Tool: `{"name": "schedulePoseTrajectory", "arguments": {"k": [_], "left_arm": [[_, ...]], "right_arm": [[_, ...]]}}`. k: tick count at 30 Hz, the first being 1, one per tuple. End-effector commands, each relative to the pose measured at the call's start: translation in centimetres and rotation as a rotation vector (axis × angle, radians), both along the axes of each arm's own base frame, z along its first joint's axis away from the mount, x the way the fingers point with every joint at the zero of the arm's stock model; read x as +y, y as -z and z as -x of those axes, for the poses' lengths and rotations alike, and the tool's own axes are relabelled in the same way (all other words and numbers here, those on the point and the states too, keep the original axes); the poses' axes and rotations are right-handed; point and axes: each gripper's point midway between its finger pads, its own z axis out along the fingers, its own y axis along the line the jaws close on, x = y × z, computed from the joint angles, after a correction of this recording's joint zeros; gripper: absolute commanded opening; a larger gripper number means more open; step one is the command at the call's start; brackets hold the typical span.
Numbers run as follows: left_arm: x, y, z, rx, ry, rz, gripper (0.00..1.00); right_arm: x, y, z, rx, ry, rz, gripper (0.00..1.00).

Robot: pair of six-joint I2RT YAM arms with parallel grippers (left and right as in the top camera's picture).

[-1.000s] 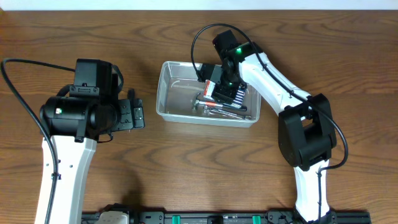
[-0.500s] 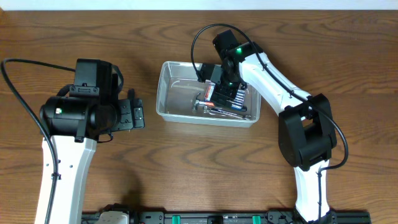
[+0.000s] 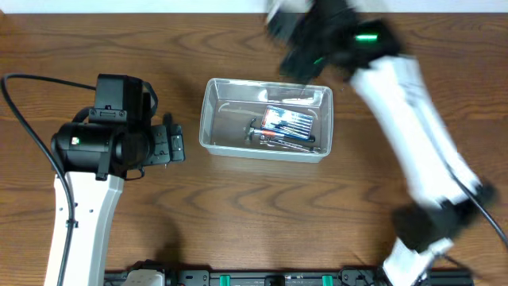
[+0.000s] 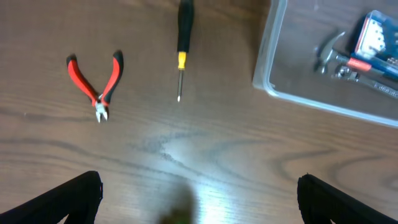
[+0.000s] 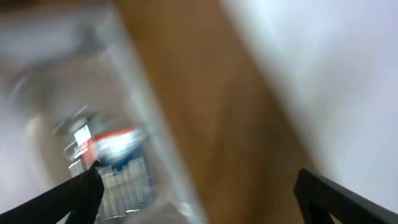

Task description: Pack container

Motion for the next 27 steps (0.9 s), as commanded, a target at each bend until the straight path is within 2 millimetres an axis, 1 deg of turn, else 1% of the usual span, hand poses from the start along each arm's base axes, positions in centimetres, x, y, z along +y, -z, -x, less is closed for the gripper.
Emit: {"name": "schedulePoseTrajectory", "arguments": {"k": [1,2,3,5,6,7,8,10,12,16,21,24,27], "left_arm": [[0.2,1.1,-1.9,0.024,-0.001,-0.016,0.98],[0.3,1.7,-2.6,0.034,0.010,-0.022,0.98],[0.4,2.4,-3.3,0.047,0.017,-0.028,0.98],[1.1,4.4,-5.0,0.087,0.003,-0.033,0.98],[1.6,5.4,-5.7,0.108,-0.014,-0.033,0.98],[2.5,7.0,-6.6,0.138,-0.035,-0.033,0.98],[2.9,7.7,-6.9,0.151,-0.040,-0.034,0.98],[4.1,10.0,-8.0,0.194,-0.043,-0.039,0.98],[4.9,11.8,-8.6,0.222,-0.050,-0.040,0.98],[5.9,14.8,-9.7,0.263,-0.040,-0.042,0.98],[5.7,18.1,-10.3,0.315,0.019,-0.043,0.98],[5.7,19.5,-10.3,0.345,0.058,-0.048,0.98],[5.7,20.3,-10.5,0.355,0.087,-0.053,0.98]], "right_arm": [[-9.9,-7.5,-0.1,-0.112,0.373,-0.163,0.99],[-12.1,-7.9,0.0,-0.105,0.441,-0.192,0.99],[-14.6,-7.7,0.2,-0.084,0.509,-0.214,0.99],[-19.3,-6.6,1.0,-0.021,0.638,-0.242,0.99],[-21.2,-5.8,1.3,0.013,0.692,-0.250,0.99],[-23.6,-4.8,1.9,0.058,0.759,-0.259,0.99],[-24.6,-4.4,2.1,0.076,0.785,-0.262,0.99],[-27.3,-3.1,2.9,0.128,0.844,-0.282,0.99],[-28.6,-2.7,3.2,0.145,0.867,-0.311,0.99],[-30.1,-2.6,3.5,0.151,0.890,-0.344,0.99],[-30.2,-2.6,3.5,0.151,0.893,-0.344,0.99],[-30.3,-2.6,3.5,0.151,0.893,-0.344,0.99],[-30.2,-2.6,3.5,0.152,0.893,-0.344,0.99]]}}
